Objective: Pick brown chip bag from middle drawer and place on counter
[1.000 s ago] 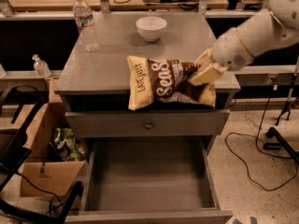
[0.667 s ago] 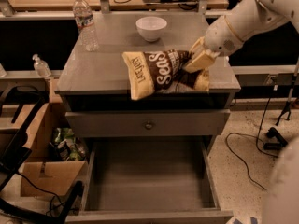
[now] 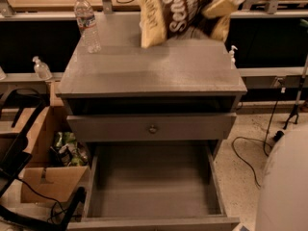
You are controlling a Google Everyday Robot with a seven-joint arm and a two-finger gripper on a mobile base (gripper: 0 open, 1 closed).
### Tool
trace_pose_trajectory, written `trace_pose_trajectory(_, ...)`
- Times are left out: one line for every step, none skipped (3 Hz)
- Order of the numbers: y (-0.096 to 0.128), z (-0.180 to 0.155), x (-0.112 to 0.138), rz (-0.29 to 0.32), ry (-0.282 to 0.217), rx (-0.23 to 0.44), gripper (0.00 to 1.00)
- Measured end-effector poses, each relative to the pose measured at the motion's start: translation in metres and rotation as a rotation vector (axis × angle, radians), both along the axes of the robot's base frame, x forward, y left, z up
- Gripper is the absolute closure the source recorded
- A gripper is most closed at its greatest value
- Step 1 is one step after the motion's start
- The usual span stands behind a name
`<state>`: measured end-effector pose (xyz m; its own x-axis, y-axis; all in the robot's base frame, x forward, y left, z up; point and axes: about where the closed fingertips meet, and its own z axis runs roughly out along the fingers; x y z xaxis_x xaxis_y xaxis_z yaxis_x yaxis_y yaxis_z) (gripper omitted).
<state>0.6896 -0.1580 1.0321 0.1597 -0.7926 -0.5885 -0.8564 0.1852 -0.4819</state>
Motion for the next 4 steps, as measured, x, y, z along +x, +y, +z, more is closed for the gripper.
trace_pose_trajectory(-0.001, 0.027, 0.004, -0.01, -0.065, 0.007, 1.0)
trace_pose_trajectory(0.002, 0.018, 0.007, -0.01, -0.057, 0.0, 1.0)
trace_pose_trajectory(0.015, 0.01, 0.014, -0.02, -0.087, -0.033, 1.0)
trace_pose_trajectory(0.013, -0.026, 0.021, -0.045, -0.054, -0.061, 0.84)
